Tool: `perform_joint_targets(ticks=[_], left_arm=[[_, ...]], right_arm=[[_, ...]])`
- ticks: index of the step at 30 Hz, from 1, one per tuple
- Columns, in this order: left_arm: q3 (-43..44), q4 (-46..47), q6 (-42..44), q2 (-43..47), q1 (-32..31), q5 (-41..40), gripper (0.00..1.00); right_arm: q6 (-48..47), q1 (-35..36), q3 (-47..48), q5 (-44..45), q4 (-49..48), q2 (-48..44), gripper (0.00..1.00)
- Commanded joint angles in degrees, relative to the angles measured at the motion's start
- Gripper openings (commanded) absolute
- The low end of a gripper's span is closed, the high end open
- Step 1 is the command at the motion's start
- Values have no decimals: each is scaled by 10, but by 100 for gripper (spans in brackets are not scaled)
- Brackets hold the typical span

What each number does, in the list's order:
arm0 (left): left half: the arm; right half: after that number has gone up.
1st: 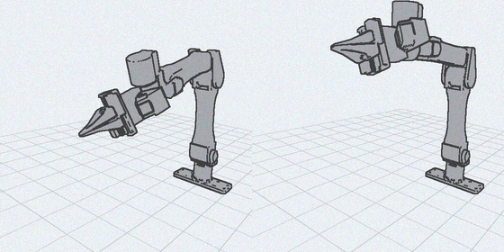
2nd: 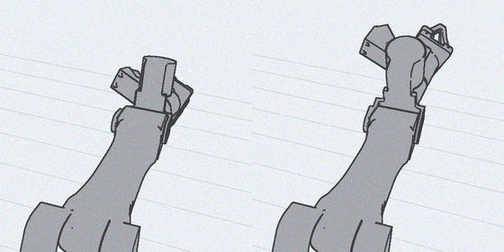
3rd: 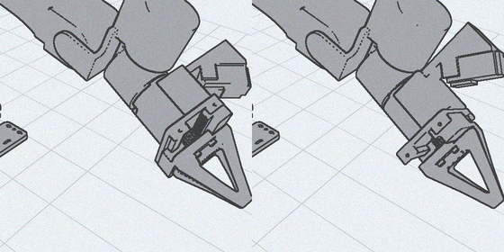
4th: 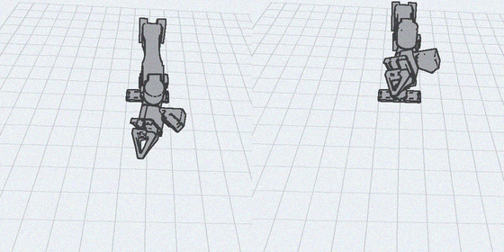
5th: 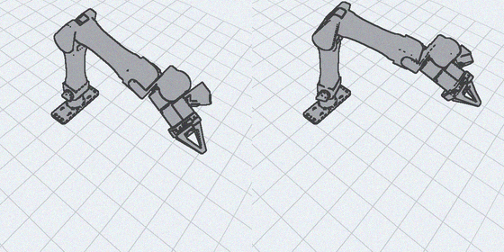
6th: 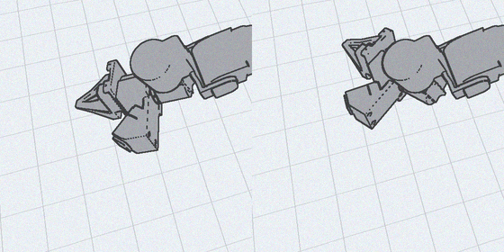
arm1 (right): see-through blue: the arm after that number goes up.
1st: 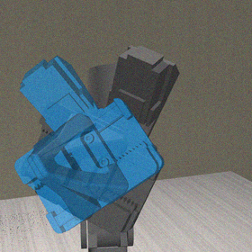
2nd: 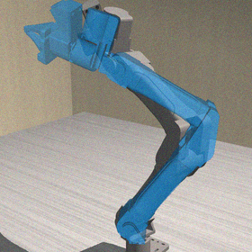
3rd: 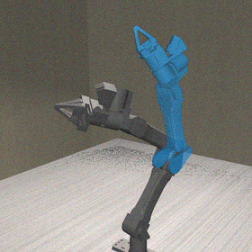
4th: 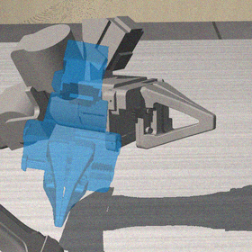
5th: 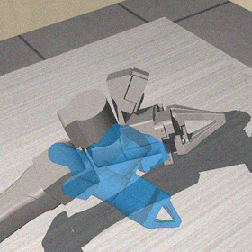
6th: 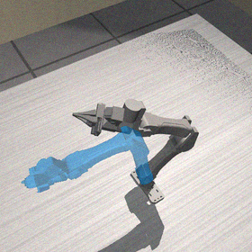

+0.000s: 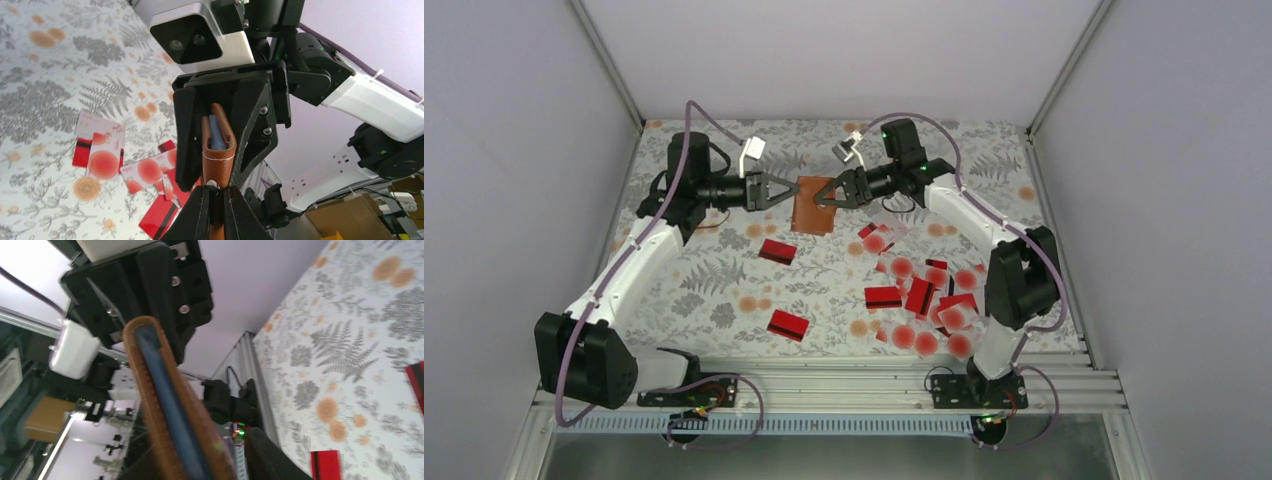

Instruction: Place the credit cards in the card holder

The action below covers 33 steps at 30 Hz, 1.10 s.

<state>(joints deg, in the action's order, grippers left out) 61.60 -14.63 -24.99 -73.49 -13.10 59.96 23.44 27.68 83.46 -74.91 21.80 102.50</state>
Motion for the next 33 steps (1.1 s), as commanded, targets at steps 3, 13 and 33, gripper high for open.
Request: perform_joint_targets(ticks=[3,13,33], left_arm=[[58,23,-10,-4,-8,66,2],[57,-19,4,16,-13,12,79],[24,45,-20,34,-13,50,37]], right_arm=[[32,4,50,-50,-22,-28,6],[71,4,93,-14,-26,-46,4],[132,31,169,13,-16,-16,4]])
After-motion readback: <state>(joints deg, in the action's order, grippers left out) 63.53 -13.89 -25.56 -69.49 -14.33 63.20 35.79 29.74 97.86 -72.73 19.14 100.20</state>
